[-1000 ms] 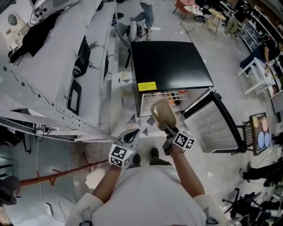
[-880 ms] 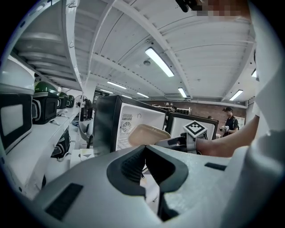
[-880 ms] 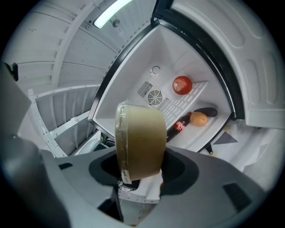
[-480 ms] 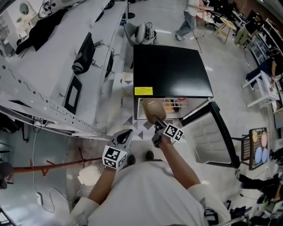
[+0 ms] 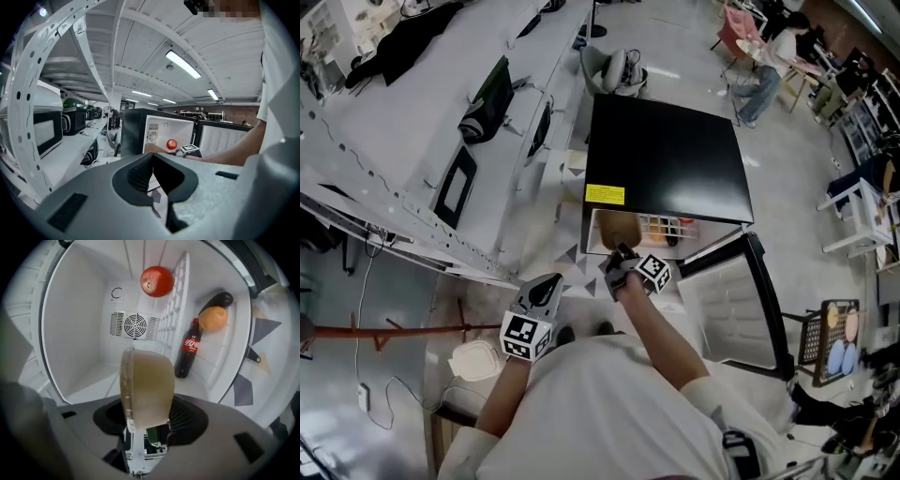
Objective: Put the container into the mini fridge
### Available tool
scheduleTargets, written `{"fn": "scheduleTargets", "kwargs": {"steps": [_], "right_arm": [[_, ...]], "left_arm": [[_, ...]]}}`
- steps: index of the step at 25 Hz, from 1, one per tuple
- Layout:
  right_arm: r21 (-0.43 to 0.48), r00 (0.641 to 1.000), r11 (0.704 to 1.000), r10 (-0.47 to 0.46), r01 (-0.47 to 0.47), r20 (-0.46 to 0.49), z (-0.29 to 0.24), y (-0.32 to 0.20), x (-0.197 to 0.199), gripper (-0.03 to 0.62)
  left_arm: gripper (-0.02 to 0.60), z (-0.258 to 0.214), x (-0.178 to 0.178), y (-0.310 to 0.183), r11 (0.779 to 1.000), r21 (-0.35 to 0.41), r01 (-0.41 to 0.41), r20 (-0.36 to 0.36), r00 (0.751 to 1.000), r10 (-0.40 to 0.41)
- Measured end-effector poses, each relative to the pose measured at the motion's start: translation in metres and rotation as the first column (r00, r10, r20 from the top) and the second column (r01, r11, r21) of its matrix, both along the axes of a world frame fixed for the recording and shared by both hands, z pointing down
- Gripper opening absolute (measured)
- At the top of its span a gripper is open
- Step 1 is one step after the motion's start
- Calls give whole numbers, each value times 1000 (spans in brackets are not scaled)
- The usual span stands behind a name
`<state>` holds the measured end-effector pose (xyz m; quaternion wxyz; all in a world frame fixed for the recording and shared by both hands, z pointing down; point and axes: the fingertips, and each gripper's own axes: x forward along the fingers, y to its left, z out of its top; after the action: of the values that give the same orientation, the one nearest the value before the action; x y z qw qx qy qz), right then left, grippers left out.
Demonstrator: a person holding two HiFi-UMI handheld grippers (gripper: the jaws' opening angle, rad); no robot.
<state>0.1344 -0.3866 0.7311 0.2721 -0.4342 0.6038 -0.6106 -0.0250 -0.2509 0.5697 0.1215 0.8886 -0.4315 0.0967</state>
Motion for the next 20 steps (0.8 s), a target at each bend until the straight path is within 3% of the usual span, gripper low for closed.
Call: {"fn": "scheduleTargets", "kwargs": {"steps": [7,14,17,20], "right_arm": [[-31,991,997,77,-74,108,5,-24,1,225],[-33,990,997,77,-74,117,12,-31,-4,230],[-31,994,998,61,-58,91,10,-31,-6,266],[-13,998,1000,27,-27,57,5,-29,-8,349]], "left_arm": [[5,4,-21,8,996,-15,83,13,996,-83],[5,6,-28,11,993,-21,113,20,993,-112],[5,6,-26,11,994,-20,110,18,994,-109],[5,5,-22,11,995,-21,100,16,995,-100]]}}
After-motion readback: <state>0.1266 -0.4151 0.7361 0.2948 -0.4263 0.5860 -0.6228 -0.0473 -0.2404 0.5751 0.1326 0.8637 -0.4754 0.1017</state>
